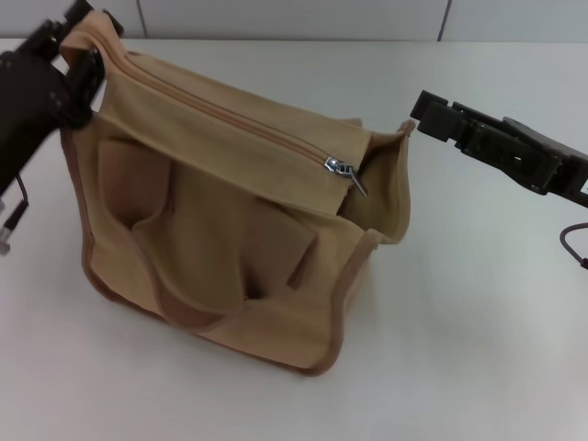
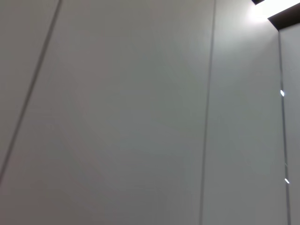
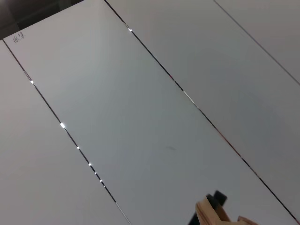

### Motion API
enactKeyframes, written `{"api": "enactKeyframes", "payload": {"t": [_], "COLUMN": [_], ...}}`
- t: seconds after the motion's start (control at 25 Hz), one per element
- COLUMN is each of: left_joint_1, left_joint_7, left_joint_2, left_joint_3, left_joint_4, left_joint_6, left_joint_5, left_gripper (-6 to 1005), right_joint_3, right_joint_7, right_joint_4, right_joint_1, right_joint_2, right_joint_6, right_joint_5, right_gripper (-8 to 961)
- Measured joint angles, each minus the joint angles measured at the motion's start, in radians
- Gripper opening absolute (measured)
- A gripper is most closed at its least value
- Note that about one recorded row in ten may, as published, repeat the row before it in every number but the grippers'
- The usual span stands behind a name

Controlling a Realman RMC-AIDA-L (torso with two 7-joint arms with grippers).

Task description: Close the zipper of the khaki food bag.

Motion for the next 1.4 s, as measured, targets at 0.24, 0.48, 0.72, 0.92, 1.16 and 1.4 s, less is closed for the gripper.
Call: {"api": "enactKeyframes", "payload": {"t": [0.24, 0.48, 0.72, 0.92, 1.16, 1.4], "left_joint_1": [-0.019, 0.032, 0.095, 0.177, 0.254, 0.294], "left_joint_7": [-0.001, -0.067, -0.182, -0.192, -0.176, -0.024], "left_joint_2": [0.002, 0.012, 0.015, 0.023, 0.06, 0.092], "left_joint_3": [-0.03, -0.032, 0.012, 0.208, 0.377, 0.431], "left_joint_4": [-0.023, -0.004, 0.034, 0.173, 0.251, 0.261], "left_joint_6": [0.0, 0.055, 0.196, 0.22, 0.222, 0.205], "left_joint_5": [-0.161, -0.324, -0.337, -0.282, -0.264, 0.007], "left_gripper": [431, 628, 758, 801, 801, 801], "right_joint_3": [-0.007, -0.004, -0.013, -0.09, -0.281, -0.495], "right_joint_7": [-0.003, -0.042, -0.316, -0.562, -0.713, -0.707], "right_joint_4": [0.002, 0.022, 0.07, 0.11, 0.118, 0.171], "right_joint_1": [0.009, 0.015, 0.035, 0.044, 0.05, 0.095], "right_joint_2": [0.002, 0.003, 0.005, 0.006, 0.008, 0.011], "right_joint_6": [0.0, -0.007, -0.174, -0.251, -0.21, 0.0], "right_joint_5": [0.001, 0.002, 0.005, 0.0, -0.004, -0.004], "right_gripper": [501, 706, 765, 766, 766, 765]}}
